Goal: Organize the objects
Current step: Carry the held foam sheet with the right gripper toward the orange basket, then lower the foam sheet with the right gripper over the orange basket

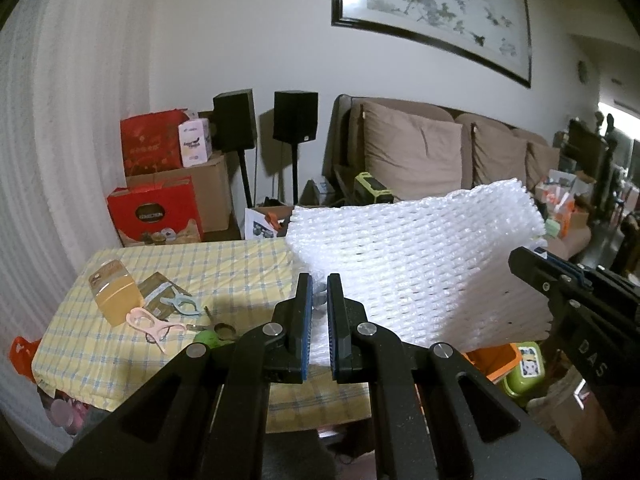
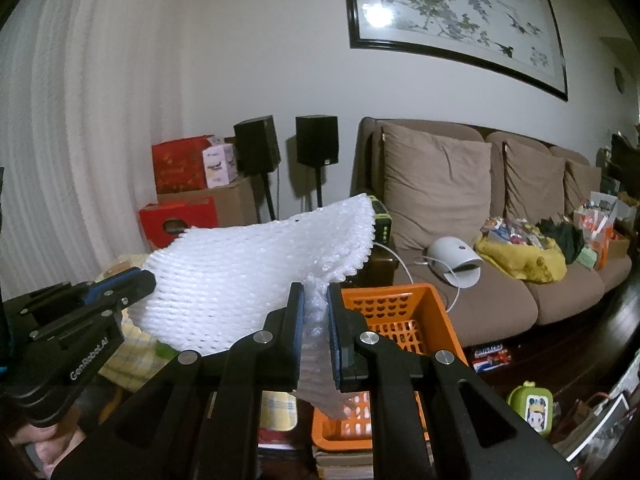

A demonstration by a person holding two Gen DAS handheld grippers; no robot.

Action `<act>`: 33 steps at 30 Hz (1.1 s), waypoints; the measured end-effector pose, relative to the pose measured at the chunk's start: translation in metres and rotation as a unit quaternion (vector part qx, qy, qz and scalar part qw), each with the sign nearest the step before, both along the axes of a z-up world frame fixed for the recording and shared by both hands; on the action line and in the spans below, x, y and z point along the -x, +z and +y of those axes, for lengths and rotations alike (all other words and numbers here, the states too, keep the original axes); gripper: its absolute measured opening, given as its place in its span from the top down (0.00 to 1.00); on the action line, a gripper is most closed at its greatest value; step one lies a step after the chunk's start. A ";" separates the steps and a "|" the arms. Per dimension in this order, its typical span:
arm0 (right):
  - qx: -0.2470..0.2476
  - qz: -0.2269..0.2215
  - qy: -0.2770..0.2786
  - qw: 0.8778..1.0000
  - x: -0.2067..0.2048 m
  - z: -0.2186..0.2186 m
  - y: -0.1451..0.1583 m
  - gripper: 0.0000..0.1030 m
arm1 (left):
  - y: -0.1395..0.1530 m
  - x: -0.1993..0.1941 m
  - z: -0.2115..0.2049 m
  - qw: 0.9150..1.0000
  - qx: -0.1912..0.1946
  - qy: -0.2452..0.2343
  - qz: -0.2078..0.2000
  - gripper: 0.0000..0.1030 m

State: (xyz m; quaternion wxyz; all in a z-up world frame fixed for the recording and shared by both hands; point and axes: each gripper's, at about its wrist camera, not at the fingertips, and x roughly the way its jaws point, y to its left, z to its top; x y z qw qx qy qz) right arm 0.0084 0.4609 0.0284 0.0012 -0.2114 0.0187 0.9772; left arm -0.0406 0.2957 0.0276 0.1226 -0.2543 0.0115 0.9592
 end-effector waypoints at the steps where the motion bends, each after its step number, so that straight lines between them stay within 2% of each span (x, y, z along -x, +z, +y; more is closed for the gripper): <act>1: 0.003 0.001 -0.003 1.000 0.000 0.002 0.001 0.90 | 0.002 -0.001 0.002 1.000 0.000 -0.002 0.002 0.94; 7: 0.018 0.012 -0.014 1.000 -0.005 0.015 0.007 0.90 | 0.010 -0.004 0.010 1.000 0.000 -0.012 0.012 0.94; 19: 0.019 0.013 -0.017 1.000 -0.009 0.018 0.008 0.90 | 0.013 -0.005 0.015 1.000 -0.001 -0.017 0.017 0.94; 33: 0.038 0.025 -0.055 0.997 -0.017 0.040 0.014 0.90 | 0.014 -0.007 0.026 0.999 0.001 -0.031 0.021 0.93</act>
